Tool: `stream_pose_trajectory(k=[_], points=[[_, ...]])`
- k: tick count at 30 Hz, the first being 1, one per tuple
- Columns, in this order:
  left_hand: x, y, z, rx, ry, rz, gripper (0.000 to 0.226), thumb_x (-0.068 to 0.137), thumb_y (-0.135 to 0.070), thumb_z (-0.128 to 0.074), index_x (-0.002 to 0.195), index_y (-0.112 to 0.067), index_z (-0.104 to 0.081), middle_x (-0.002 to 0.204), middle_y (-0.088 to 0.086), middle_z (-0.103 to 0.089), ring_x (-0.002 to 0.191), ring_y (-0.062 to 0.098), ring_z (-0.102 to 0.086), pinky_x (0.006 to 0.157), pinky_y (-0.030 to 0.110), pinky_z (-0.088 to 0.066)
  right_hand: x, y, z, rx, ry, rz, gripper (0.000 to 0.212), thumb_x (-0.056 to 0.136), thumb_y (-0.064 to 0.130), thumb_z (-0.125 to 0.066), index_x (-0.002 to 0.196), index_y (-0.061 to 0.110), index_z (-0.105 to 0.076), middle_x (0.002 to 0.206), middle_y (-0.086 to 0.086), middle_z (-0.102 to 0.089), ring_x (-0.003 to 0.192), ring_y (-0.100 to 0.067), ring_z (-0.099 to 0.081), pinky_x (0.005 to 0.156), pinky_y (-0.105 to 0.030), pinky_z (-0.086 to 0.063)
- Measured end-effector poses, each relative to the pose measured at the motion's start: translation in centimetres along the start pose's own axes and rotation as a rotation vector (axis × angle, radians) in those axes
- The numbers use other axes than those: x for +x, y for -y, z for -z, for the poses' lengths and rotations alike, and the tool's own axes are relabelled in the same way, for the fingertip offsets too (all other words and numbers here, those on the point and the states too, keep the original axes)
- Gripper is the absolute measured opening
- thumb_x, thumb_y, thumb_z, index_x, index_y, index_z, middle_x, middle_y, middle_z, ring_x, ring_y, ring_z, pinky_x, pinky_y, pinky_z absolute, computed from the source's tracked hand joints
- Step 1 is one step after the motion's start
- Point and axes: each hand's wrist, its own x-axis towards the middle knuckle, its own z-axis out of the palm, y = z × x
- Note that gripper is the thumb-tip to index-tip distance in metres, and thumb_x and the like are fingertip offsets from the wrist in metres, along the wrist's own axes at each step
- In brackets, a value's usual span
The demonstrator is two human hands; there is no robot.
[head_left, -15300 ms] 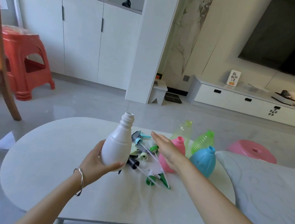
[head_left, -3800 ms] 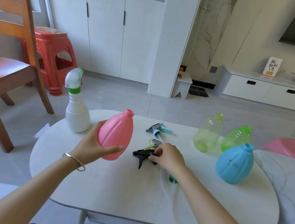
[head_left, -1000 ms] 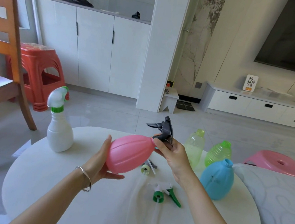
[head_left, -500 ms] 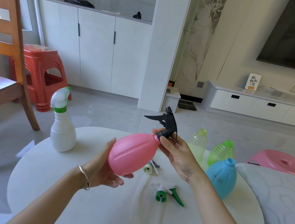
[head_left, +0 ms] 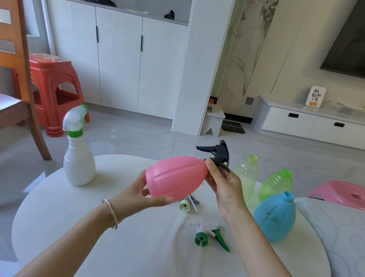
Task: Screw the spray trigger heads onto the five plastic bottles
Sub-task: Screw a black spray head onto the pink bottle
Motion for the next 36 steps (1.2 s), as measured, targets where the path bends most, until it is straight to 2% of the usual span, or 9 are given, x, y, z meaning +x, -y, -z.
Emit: stream_pose_trajectory(k=[3,5,10,15,20,25,29,33,36], points=[[0.0,-0.7,-0.4,-0.342,0.028,0.23,0.083,0.056,-0.082,-0.052,0.121,-0.031,-0.053,0.115,0.008,-0.07,0.101,0.023,-0.069,0.078,0.036,-0.059,-0.2,-0.5,-0.4,0.027,0.018,-0.025,0.02,0.077,0.016,-0.073,0.093,0.004,-0.071,0.092,-0.009,-0.074,0.087,-0.014,-0.069,0.077,-0.021,-0.055],[-0.1,-0.9,-0.7,-0.342,0.041,0.307,0.083,0.059,-0.081,-0.038,0.118,-0.025,-0.054,0.106,0.019,-0.071,0.091,0.033,-0.071,0.064,0.04,-0.06,-0.2,-0.8,-0.4,0.023,0.02,-0.035,0.022,0.076,0.017,-0.074,0.095,0.004,-0.071,0.09,-0.007,-0.074,0.087,-0.013,-0.069,0.079,-0.021,-0.055],[-0.1,-0.9,-0.6,-0.319,-0.034,0.087,0.108,0.05,-0.061,-0.081,0.138,-0.018,-0.036,0.131,0.006,-0.057,0.109,0.018,-0.065,0.083,0.028,-0.056,0.1,-0.5,0.0,0.097,-0.026,-0.076,0.018,0.075,0.018,-0.074,0.09,0.008,-0.071,0.085,-0.002,-0.074,0.081,-0.011,-0.069,0.077,-0.02,-0.056],[-0.4,-1.2,-0.8,-0.434,0.017,0.33,0.085,0.062,-0.078,-0.048,0.126,-0.022,-0.047,0.114,0.02,-0.066,0.093,0.032,-0.071,0.068,0.039,-0.06,-0.3,-0.6,-0.8,0.085,0.047,-0.082,0.035,0.061,0.025,-0.077,0.092,0.008,-0.072,0.085,-0.002,-0.076,0.083,-0.01,-0.07,0.077,-0.02,-0.056],[-0.3,-1.5,-1.3,-0.401,-0.185,0.128,0.065,0.057,-0.068,-0.059,0.115,-0.039,-0.049,0.122,0.01,-0.058,0.094,0.024,-0.071,0.068,0.033,-0.059,-0.3,-0.4,-1.4,0.144,-0.027,-0.057,0.01,0.08,0.01,-0.069,0.09,0.006,-0.07,0.083,0.0,-0.074,0.081,-0.01,-0.069,0.082,-0.022,-0.056],[-0.5,-1.2,-2.1,-0.346,-0.316,-0.022,0.058,0.063,-0.058,-0.061,0.114,-0.03,-0.051,0.121,0.003,-0.056,0.104,0.021,-0.064,0.064,0.029,-0.059,-0.6,-0.3,-2.2,0.179,-0.061,-0.061,0.004,0.083,0.009,-0.066,0.085,0.007,-0.069,0.088,-0.003,-0.071,0.086,-0.014,-0.066,0.088,-0.025,-0.053],[-0.8,-1.4,-2.1,-0.275,-0.377,-0.095,0.054,0.064,-0.053,-0.061,0.111,-0.029,-0.05,0.118,0.0,-0.054,0.091,0.005,-0.066,0.062,0.027,-0.058,-0.7,-0.2,-2.6,0.211,-0.05,-0.085,0.004,0.083,0.009,-0.066,0.081,0.009,-0.07,0.078,0.0,-0.074,0.08,-0.013,-0.068,0.087,-0.026,-0.054],[-1.3,-1.5,-1.4,-0.334,-0.346,-0.019,0.051,0.065,-0.059,-0.057,0.11,-0.036,-0.051,0.12,0.003,-0.055,0.1,0.019,-0.065,0.062,0.029,-0.059,-0.9,-0.5,-3.2,0.079,-0.042,-0.057,0.011,0.081,0.019,-0.069,0.088,0.011,-0.069,0.088,0.0,-0.073,0.087,-0.012,-0.068,0.088,-0.028,-0.054],[-1.8,-1.2,-0.4,-0.518,-0.158,0.146,0.064,0.068,-0.064,-0.054,0.124,-0.033,-0.05,0.122,0.011,-0.062,0.101,0.03,-0.068,0.069,0.037,-0.059,-1.4,-0.5,-3.5,-0.105,0.145,-0.098,0.035,0.078,0.041,-0.065,0.105,0.019,-0.065,0.105,0.001,-0.068,0.098,-0.01,-0.063,0.09,-0.026,-0.05]])
